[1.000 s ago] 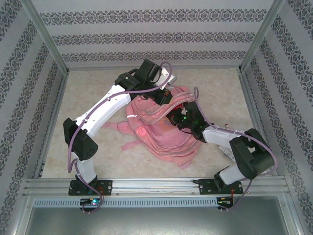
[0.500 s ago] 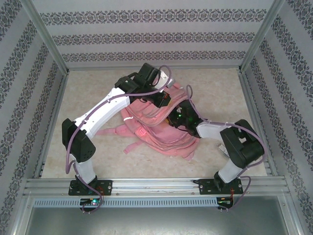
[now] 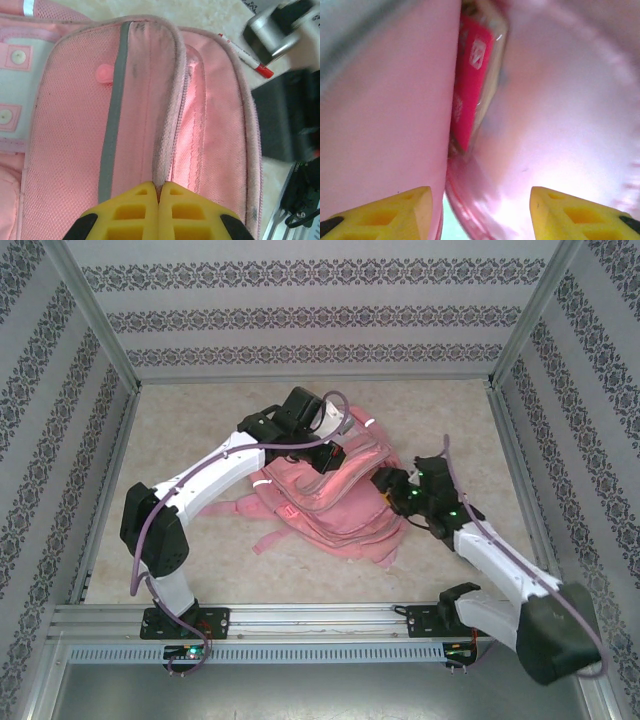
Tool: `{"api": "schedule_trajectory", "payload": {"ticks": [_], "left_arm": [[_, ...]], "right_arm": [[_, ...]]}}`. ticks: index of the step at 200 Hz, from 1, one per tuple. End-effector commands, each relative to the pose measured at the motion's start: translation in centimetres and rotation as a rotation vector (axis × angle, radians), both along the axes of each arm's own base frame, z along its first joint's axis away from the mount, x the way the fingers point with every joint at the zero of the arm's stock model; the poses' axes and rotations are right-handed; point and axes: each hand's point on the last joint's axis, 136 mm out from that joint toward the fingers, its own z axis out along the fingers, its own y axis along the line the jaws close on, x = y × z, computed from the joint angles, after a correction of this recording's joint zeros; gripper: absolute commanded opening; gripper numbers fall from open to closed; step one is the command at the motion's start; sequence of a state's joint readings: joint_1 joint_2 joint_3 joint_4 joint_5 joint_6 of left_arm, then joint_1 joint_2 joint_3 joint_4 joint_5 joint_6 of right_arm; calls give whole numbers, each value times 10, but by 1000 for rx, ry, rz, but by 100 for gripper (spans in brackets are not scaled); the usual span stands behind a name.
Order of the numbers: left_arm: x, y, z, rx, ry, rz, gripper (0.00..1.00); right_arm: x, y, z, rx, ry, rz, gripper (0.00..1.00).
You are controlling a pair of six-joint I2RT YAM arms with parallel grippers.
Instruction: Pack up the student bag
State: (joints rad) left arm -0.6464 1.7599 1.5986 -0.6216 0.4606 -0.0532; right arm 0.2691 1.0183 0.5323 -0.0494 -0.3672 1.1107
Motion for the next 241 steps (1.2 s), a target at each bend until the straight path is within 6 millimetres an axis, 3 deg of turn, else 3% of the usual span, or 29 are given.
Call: {"api": "schedule_trajectory", "payload": {"ticks": [1, 37, 55, 75, 85, 107, 135, 153, 176, 181, 190, 213, 241], "left_arm": [[8, 12, -21, 41, -34, 37, 0], [0, 6, -55, 1, 28, 25, 0], [-12, 4, -70, -12, 71, -3, 27], [-28, 5, -73, -41, 131, -23, 39], [-32, 10, -67, -47, 138, 4, 42], [-27, 48, -55, 57, 72, 169, 48], [-3, 126, -52, 174, 46, 486, 81], [14, 163, -66, 162, 134, 614, 83], [36, 179, -81, 170, 139, 631, 83], [42, 180, -84, 179, 118, 627, 83], [56, 182, -89, 196, 73, 633, 82], [83, 168, -106, 166, 33, 599, 77], [72, 170, -147, 265, 132, 548, 69]], "right_arm": [[-34, -39, -38, -161, 151, 23, 54], [-45, -89, -28, -478, 211, 23, 59], [-46, -117, -17, -647, 247, -14, 68], [-48, -131, -5, -770, 242, 28, 76], [-48, -118, -1, -750, 192, 128, 74], [-61, -52, 11, -493, 79, 429, 66], [-73, -10, 12, -307, 163, 464, 61], [-73, 27, 13, -272, 130, 518, 59], [-69, 69, 10, -285, 104, 595, 57], [-67, 73, 7, -289, 114, 595, 56], [-61, 77, -3, -305, 129, 576, 45], [-42, 74, -31, -387, 131, 514, 37], [-23, 58, -59, -497, 152, 497, 29]]}}
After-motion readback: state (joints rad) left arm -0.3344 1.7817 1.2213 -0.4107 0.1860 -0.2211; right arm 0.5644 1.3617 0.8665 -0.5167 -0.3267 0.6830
